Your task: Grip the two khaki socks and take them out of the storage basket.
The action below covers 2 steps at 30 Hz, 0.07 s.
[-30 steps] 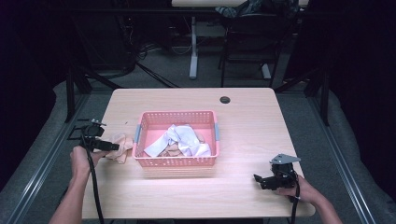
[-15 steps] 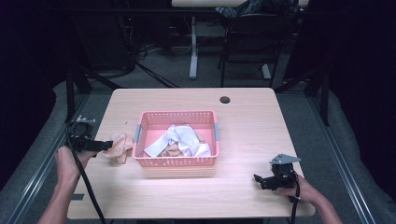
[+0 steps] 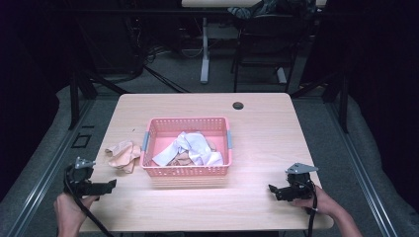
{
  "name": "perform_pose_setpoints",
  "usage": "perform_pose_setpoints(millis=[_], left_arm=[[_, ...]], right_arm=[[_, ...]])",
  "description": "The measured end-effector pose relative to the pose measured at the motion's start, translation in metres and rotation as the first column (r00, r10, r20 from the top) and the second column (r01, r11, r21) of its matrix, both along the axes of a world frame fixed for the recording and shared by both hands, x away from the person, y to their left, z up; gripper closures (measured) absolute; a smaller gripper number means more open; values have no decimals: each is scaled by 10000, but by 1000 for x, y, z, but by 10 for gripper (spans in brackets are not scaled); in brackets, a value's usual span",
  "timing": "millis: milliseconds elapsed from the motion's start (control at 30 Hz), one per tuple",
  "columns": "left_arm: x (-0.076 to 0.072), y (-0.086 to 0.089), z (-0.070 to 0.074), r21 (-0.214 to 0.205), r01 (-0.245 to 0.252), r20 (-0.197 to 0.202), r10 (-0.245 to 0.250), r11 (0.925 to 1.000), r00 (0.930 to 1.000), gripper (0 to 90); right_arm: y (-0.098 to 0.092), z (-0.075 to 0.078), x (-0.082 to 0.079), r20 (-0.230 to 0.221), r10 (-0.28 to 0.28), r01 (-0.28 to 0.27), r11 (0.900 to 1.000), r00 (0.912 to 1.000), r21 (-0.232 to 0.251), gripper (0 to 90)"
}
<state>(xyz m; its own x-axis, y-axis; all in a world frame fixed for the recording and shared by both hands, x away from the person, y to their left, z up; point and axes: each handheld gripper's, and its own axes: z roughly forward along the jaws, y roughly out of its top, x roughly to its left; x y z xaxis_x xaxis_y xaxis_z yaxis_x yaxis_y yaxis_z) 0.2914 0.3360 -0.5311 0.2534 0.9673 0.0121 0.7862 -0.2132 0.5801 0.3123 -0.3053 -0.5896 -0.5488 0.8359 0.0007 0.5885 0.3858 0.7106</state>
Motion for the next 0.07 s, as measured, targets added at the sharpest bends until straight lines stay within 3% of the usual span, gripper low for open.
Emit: perform_pose_setpoints(millis=[67], left_arm=[[-1, 2, 0, 54, -37, 30, 37, 10000, 10000, 0]], right_arm=[[0, 0, 0, 12, -25, 25, 10000, 10000, 43, 0]])
